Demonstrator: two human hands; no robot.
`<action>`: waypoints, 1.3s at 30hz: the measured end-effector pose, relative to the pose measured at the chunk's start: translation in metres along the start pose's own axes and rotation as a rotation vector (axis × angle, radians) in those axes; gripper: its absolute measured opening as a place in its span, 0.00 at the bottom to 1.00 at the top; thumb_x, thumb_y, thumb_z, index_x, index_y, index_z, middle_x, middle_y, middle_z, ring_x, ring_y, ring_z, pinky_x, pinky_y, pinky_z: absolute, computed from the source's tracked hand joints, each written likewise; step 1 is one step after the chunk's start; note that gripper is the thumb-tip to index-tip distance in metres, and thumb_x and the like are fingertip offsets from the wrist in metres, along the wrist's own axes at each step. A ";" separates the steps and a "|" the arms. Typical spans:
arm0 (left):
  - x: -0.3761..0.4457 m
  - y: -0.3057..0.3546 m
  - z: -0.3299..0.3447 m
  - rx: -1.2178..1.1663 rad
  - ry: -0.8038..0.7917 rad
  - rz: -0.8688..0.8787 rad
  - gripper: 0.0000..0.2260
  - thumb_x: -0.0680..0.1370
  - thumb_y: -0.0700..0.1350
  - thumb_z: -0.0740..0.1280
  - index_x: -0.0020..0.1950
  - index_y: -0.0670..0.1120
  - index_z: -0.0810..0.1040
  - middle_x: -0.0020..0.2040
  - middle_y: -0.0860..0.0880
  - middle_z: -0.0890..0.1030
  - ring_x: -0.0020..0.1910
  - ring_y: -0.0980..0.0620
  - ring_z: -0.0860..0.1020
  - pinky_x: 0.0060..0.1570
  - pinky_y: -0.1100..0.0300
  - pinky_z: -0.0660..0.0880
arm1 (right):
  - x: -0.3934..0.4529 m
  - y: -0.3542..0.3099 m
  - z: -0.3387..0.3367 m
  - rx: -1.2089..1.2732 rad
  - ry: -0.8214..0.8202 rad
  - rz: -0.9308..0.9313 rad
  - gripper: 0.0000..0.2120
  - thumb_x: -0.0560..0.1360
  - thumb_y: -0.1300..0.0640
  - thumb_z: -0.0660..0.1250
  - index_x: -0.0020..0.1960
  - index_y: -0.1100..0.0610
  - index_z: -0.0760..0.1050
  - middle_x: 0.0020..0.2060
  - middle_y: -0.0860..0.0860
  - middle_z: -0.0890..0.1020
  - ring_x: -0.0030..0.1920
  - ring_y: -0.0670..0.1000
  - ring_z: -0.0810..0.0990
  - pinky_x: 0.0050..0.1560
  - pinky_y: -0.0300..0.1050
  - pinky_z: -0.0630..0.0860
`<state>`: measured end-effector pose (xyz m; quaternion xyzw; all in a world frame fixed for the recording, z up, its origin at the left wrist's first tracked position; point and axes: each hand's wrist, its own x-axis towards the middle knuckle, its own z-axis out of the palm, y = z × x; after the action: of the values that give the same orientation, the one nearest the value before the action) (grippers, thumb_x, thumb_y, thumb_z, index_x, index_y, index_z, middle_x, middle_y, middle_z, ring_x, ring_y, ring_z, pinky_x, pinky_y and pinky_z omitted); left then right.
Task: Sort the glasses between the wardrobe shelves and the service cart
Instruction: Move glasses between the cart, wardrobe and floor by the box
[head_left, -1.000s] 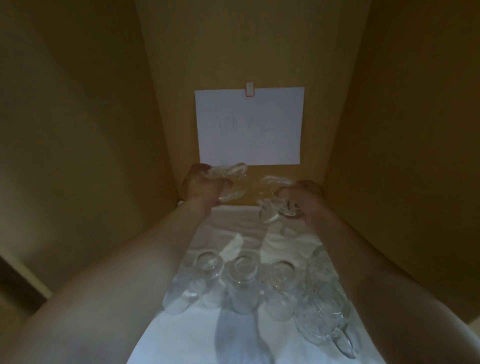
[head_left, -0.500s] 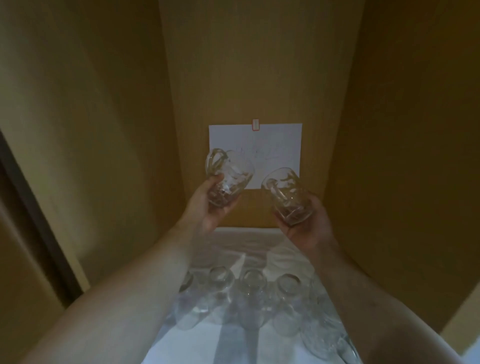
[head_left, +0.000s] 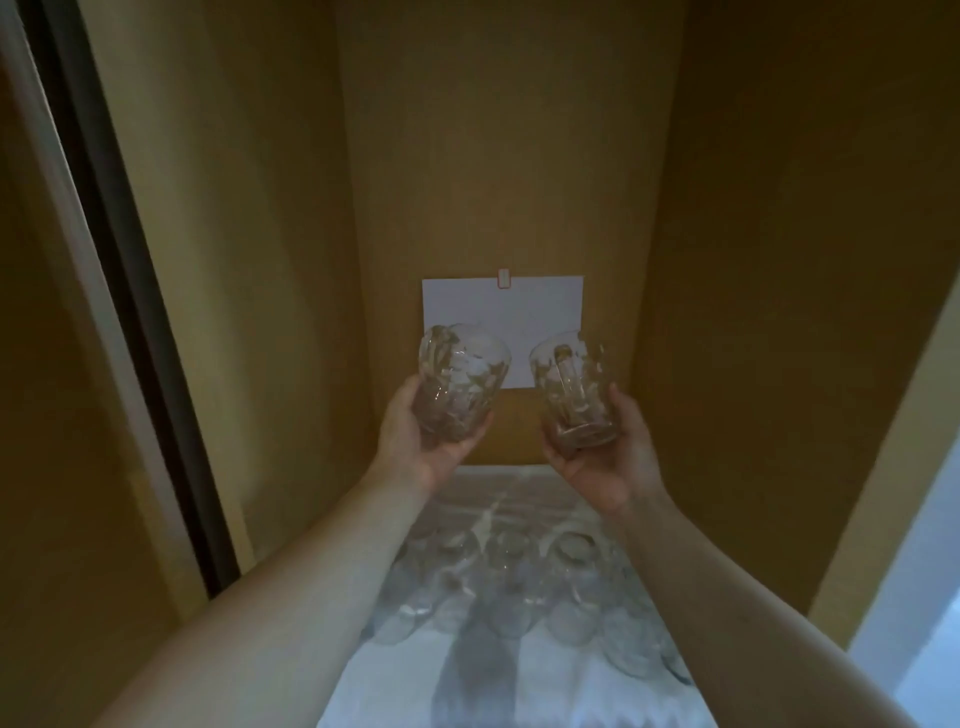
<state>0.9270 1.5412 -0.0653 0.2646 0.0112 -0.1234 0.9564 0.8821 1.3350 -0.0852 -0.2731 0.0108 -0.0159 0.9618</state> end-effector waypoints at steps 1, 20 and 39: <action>-0.007 -0.002 -0.002 -0.013 -0.014 -0.002 0.19 0.73 0.48 0.75 0.61 0.42 0.81 0.54 0.35 0.84 0.50 0.34 0.84 0.56 0.36 0.78 | -0.007 0.002 0.000 -0.030 0.008 -0.002 0.28 0.69 0.46 0.76 0.66 0.57 0.79 0.60 0.58 0.83 0.55 0.58 0.83 0.58 0.54 0.79; -0.112 -0.046 0.009 0.236 -0.173 -0.115 0.16 0.66 0.45 0.79 0.52 0.43 0.86 0.58 0.39 0.83 0.50 0.40 0.83 0.51 0.43 0.81 | -0.143 -0.015 -0.009 -0.156 -0.185 0.025 0.22 0.64 0.51 0.82 0.56 0.55 0.84 0.60 0.60 0.82 0.58 0.62 0.82 0.65 0.66 0.74; -0.282 -0.287 0.113 0.326 -0.402 -0.503 0.25 0.70 0.55 0.77 0.62 0.44 0.82 0.59 0.41 0.82 0.53 0.39 0.82 0.59 0.41 0.77 | -0.448 -0.162 -0.137 -0.208 -0.079 -0.121 0.32 0.71 0.42 0.78 0.65 0.64 0.79 0.58 0.62 0.83 0.57 0.61 0.83 0.62 0.58 0.79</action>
<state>0.5788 1.3108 -0.0886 0.3729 -0.1319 -0.4046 0.8245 0.4266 1.1414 -0.1115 -0.3722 -0.0419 -0.0621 0.9251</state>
